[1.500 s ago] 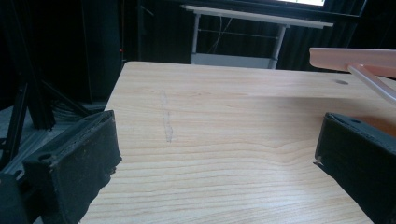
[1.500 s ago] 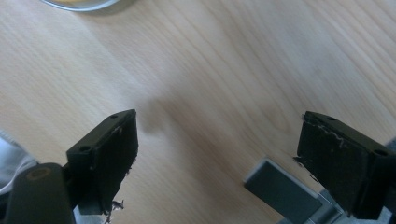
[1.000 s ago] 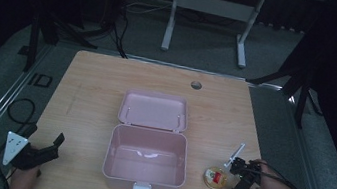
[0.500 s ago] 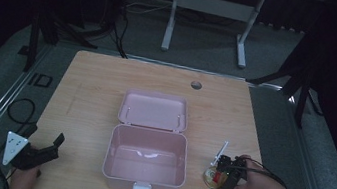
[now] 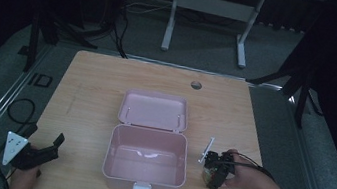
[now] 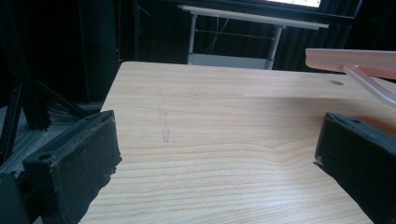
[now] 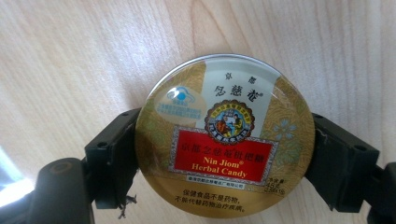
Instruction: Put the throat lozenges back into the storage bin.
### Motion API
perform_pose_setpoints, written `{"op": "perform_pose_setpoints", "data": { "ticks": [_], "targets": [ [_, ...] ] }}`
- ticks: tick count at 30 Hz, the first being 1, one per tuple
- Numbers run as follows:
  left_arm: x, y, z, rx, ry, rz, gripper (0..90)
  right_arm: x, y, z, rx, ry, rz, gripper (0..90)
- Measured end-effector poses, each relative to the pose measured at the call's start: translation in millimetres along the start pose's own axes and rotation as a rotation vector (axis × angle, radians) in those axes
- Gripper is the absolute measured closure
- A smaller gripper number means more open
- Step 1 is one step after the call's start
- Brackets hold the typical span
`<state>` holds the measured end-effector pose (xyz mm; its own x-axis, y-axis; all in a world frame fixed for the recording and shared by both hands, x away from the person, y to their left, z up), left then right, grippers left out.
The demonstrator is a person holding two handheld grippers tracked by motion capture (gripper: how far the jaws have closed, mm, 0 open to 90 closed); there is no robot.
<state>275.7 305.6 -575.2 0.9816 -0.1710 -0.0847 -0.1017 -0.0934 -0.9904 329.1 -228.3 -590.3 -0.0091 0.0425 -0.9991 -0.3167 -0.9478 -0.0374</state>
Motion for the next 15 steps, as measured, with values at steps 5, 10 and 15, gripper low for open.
{"op": "perform_pose_setpoints", "data": {
  "ticks": [5,10,15],
  "targets": [
    [0.2,0.1,-0.2,0.001,0.0,0.001,0.3,-9.5,3.5,1.7,-0.017,0.004,0.029,20.0],
    [0.4,0.1,-0.3,0.002,-0.001,0.002,0.3,-23.2,7.3,4.2,-0.012,-0.023,0.046,20.0],
    [0.5,0.1,-0.3,0.002,-0.001,0.003,0.3,-37.8,8.7,9.2,-0.014,-0.05,0.062,20.0]
  ]
}}
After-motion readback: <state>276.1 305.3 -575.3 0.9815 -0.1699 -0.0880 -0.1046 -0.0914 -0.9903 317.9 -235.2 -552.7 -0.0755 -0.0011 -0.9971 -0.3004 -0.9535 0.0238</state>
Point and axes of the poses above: each handheld gripper's, and its own axes: x roughly forward along the jaws, y roughly out of its underside, z roughly to its left, the point moved 7 cm from there along x, roughly forward along the jaws, and after that the axes turned 4 degrees about -z, right-handed, at the moved point
